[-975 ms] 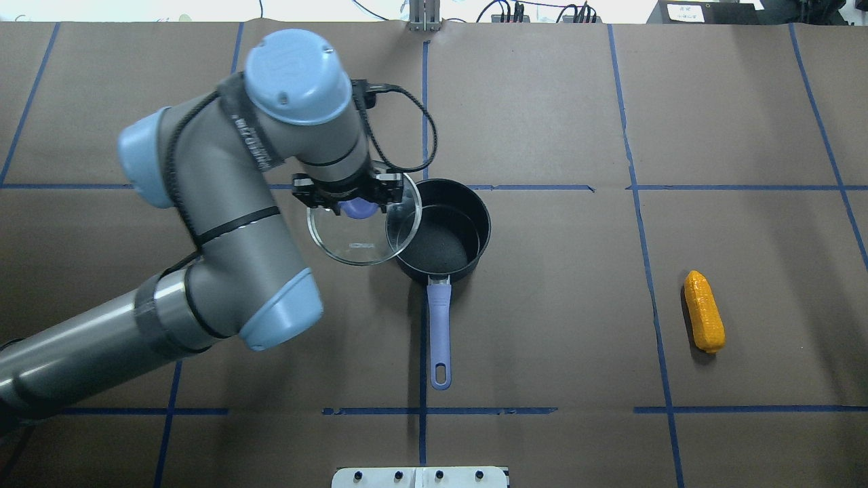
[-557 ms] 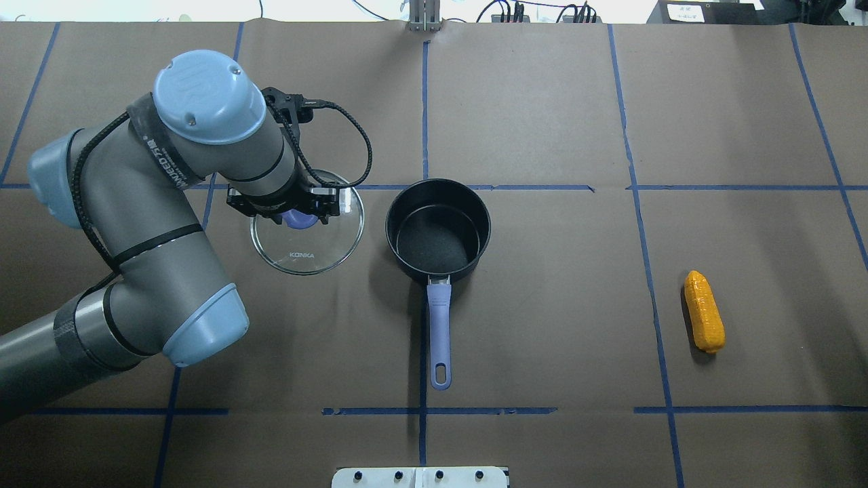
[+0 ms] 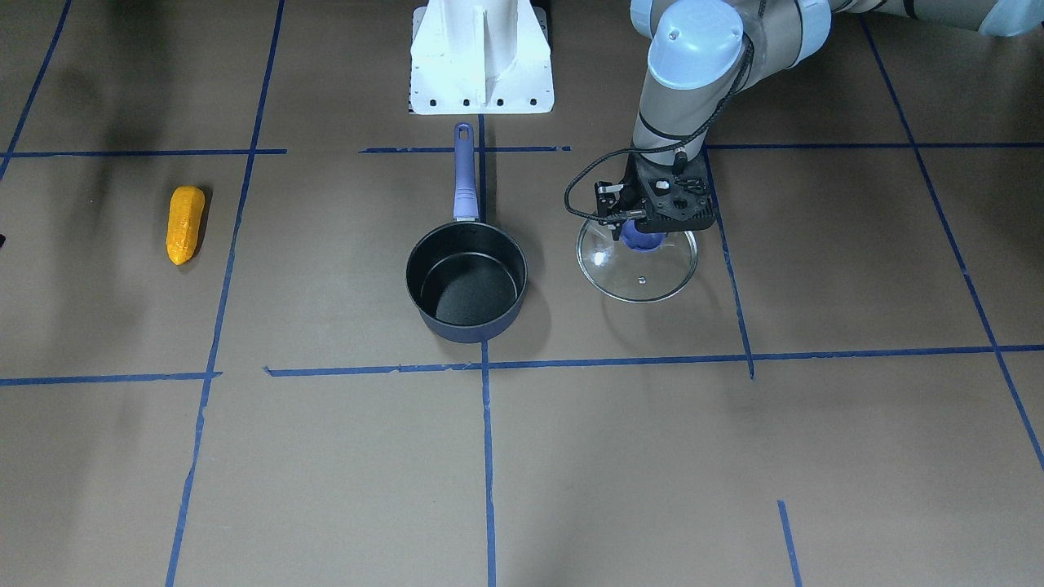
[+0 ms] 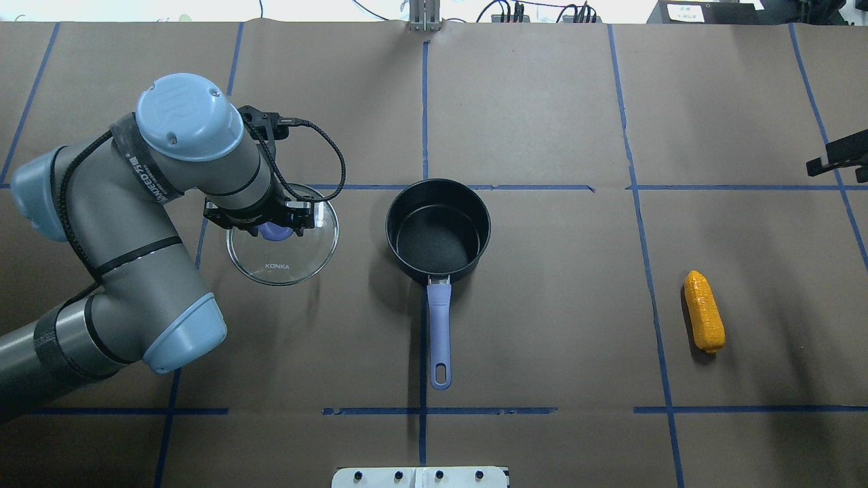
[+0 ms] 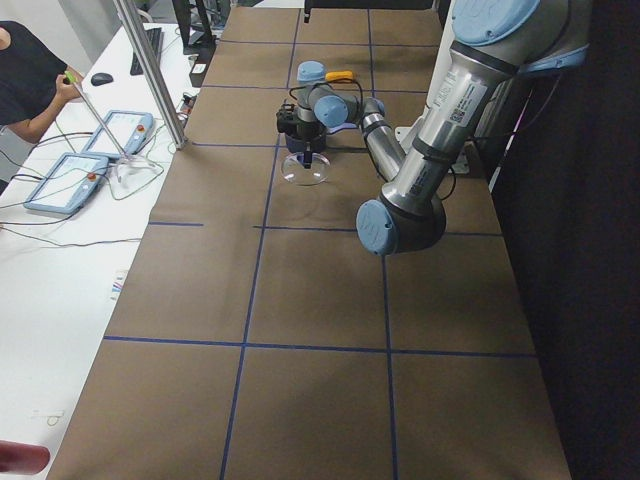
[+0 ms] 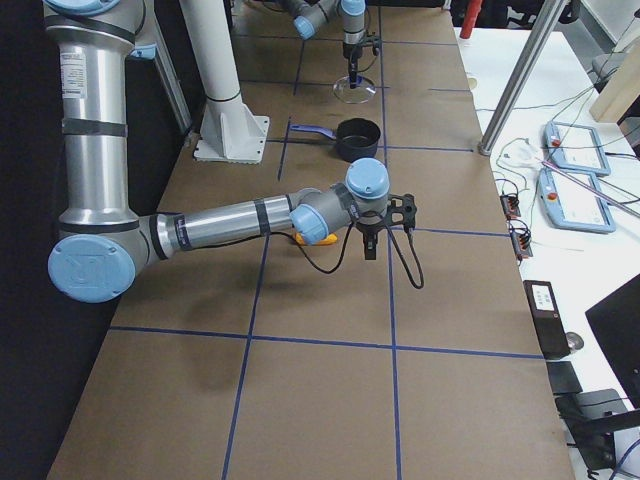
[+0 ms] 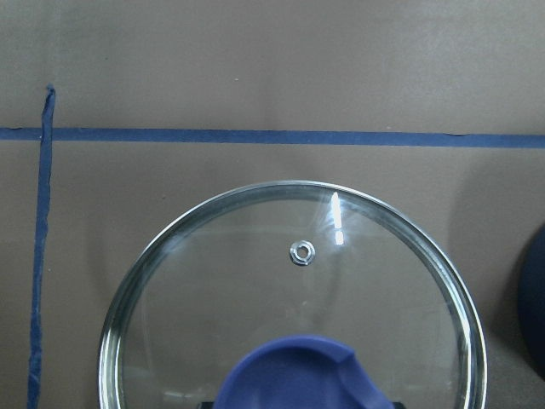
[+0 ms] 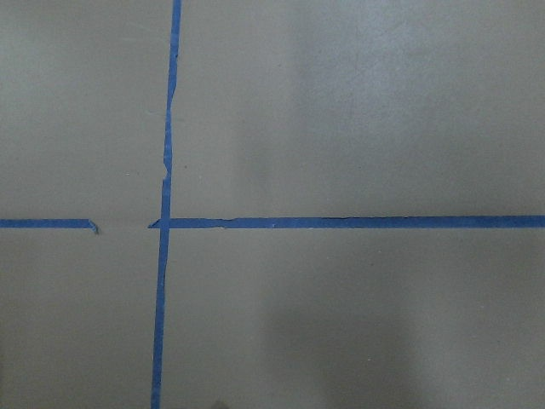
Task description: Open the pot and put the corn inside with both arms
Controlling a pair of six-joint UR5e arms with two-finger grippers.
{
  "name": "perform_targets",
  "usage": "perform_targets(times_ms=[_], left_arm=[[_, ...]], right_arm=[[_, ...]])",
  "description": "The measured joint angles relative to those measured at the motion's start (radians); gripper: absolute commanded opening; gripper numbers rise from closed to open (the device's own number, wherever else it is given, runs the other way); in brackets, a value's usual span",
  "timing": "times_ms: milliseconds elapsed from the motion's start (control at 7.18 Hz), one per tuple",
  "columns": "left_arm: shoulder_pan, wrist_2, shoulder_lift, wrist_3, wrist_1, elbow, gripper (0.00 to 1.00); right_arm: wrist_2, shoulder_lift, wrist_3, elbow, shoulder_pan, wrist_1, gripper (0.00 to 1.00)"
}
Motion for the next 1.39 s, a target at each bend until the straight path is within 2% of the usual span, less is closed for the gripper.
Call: perform_targets(times_ms=[418, 835, 975, 1114, 1392], left_arm=[[0.011, 0.000, 0.061, -0.006, -0.086, 0.013, 0.11], [0.026, 0.002, 0.091, -0.013, -0.203, 0.097, 0.11], [0.029, 0.003, 0.092, -0.014, -0.242, 0.133, 0.35], [0.031, 0.003, 0.092, -0.013, -0.267, 0.153, 0.99], [0.032, 0.000, 0.093, -0.008, -0.283, 0.152, 1.00]], right_arm=[[-0.162, -0.008, 0.168, 0.073, -0.186, 0.010, 1.00], [-0.227, -0.008, 0.235, 0.097, -0.288, 0.011, 1.00], [-0.231, -0.007, 0.240, 0.098, -0.300, 0.011, 1.00], [-0.232, -0.006, 0.244, 0.098, -0.308, 0.011, 1.00], [-0.233, -0.006, 0.248, 0.098, -0.313, 0.011, 1.00]])
